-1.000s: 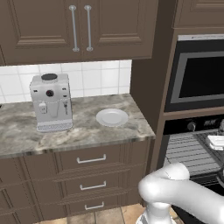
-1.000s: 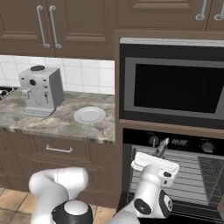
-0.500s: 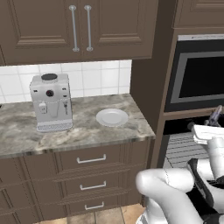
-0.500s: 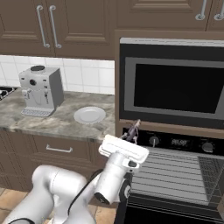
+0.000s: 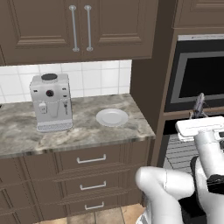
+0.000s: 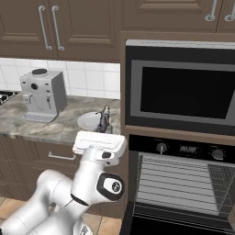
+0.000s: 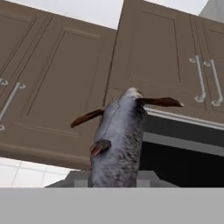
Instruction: Take the fish from the oven and place it on the plate on the counter.
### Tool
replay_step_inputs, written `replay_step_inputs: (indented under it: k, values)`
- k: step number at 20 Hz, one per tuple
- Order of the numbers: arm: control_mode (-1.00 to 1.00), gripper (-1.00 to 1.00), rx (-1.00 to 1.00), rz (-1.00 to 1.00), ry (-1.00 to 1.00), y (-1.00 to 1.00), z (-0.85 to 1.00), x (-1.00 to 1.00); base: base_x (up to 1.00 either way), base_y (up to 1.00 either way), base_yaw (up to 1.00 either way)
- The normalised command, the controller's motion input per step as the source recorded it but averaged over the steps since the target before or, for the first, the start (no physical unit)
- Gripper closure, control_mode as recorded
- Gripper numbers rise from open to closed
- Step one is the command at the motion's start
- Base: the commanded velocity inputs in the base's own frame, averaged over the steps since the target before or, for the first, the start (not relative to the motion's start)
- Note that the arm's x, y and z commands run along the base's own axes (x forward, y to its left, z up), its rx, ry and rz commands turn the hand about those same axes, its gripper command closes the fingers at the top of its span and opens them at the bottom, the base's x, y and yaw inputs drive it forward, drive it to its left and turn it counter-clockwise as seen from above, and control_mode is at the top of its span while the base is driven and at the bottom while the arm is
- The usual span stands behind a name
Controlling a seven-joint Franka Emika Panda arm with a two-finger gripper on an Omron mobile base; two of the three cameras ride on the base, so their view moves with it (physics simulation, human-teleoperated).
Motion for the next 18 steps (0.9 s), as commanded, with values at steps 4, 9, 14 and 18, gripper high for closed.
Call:
replay_step_inputs:
  k: [4,9,14,18]
  values:
    - [-1.0,1.0,-0.33,0.09,0.0,1.0,0.27,-0.03,0.0,0.0,0.0]
    - [-1.0,1.0,-0.25,0.01,0.2,1.0,0.02,0.38,0.0,0.0,0.0]
    - [-1.0,1.0,-0.17,-0.03,0.41,1.0,0.0,0.84,0.0,0.0,0.0]
    - [-1.0,1.0,-0.09,-0.03,0.46,0.9,0.0,0.94,0.0,0.0,0.0]
